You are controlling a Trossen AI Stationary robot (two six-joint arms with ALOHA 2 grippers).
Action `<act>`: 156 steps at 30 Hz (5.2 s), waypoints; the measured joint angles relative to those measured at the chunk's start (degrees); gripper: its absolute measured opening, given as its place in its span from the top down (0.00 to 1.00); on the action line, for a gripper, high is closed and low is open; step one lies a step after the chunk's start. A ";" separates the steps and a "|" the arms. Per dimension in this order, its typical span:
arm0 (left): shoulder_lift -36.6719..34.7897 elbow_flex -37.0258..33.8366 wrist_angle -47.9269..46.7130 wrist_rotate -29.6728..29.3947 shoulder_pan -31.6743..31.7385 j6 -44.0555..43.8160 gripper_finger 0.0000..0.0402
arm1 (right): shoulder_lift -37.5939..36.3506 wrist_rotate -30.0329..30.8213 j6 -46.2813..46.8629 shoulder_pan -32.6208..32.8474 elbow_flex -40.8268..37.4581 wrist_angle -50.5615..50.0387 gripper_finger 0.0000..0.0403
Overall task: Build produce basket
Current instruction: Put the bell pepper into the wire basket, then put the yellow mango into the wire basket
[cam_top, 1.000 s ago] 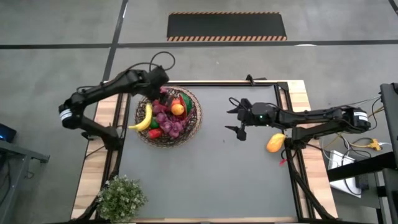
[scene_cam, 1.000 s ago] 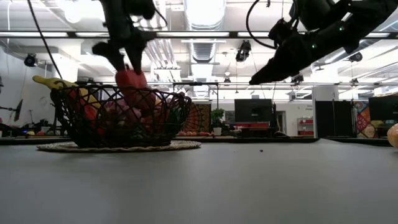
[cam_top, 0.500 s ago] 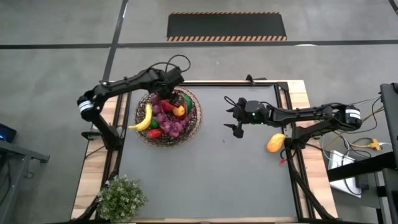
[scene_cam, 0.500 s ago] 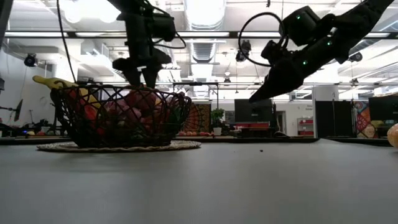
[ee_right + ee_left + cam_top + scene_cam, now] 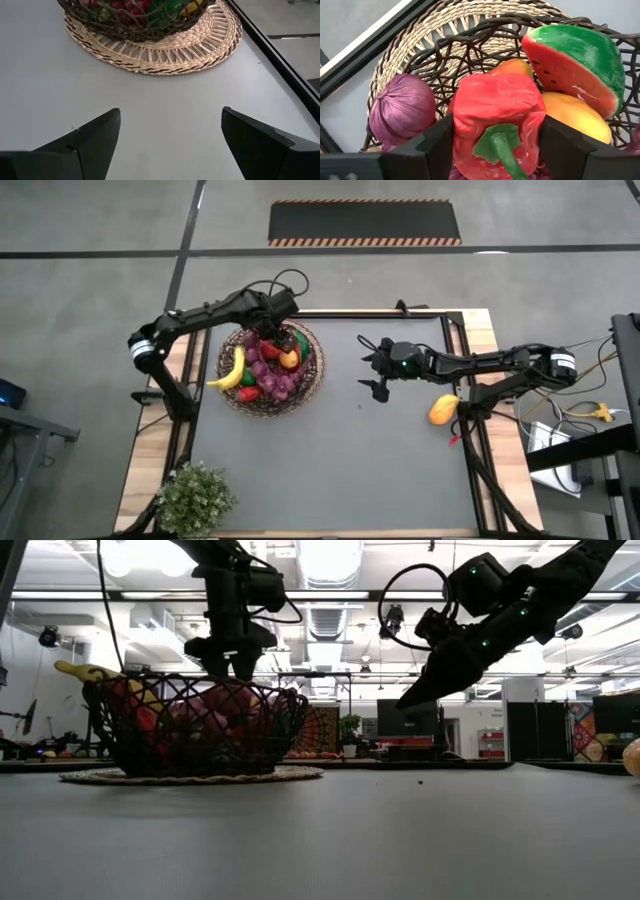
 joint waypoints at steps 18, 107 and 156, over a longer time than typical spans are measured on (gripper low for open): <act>-0.16 -0.97 2.70 2.07 -0.73 4.27 0.16 | -0.11 -0.31 -0.48 0.00 0.09 -0.09 0.19; -26.69 -37.34 56.69 -26.99 -29.36 28.56 0.99 | -4.04 5.48 68.24 13.27 19.49 -89.73 0.19; -26.71 -37.27 82.68 -27.02 -35.78 25.88 0.98 | 8.04 28.17 99.24 25.77 15.74 -93.99 0.24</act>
